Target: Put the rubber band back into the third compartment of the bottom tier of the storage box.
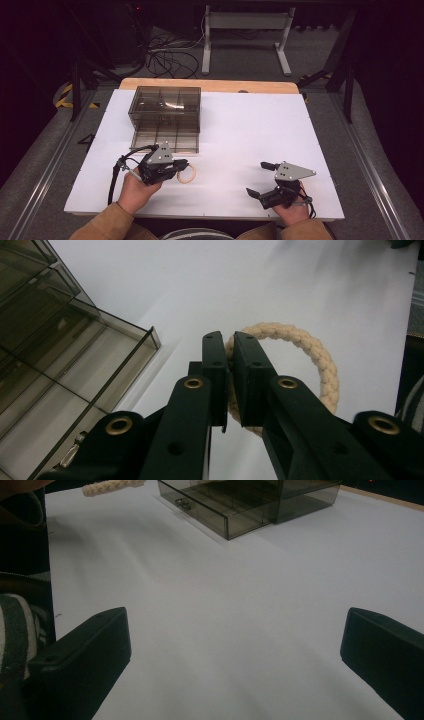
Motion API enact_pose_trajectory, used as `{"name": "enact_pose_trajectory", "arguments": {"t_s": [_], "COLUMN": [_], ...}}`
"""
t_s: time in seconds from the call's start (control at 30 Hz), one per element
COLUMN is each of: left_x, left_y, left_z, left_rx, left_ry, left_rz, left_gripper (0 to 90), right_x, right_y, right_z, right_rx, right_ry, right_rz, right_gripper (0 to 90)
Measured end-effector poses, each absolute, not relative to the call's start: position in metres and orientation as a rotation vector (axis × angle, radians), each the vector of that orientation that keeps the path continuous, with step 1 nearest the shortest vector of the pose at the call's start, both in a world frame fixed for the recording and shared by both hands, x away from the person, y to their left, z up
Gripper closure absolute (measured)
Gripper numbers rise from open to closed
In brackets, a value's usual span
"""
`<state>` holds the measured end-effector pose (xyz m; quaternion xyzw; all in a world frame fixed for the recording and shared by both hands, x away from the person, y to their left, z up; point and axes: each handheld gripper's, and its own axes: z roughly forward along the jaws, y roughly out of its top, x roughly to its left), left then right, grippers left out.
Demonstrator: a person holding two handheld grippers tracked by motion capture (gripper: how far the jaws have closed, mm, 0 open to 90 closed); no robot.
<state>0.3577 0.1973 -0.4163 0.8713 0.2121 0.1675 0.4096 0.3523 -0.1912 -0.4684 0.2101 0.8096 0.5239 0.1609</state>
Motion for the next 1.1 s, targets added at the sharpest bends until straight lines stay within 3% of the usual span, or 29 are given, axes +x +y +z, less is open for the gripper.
{"name": "enact_pose_trajectory", "arguments": {"t_s": [1.1], "left_x": [0.386], "left_y": [0.201], "left_z": [-0.393], "left_rx": [2.158], "left_ry": [0.59], "left_rz": [0.435], "left_gripper": [84.3], "right_x": [0.352], "right_y": [-0.191], "right_z": [-0.469], "right_rx": [0.6], "right_ry": [2.319], "right_rz": [1.491], "right_gripper": [0.4]}}
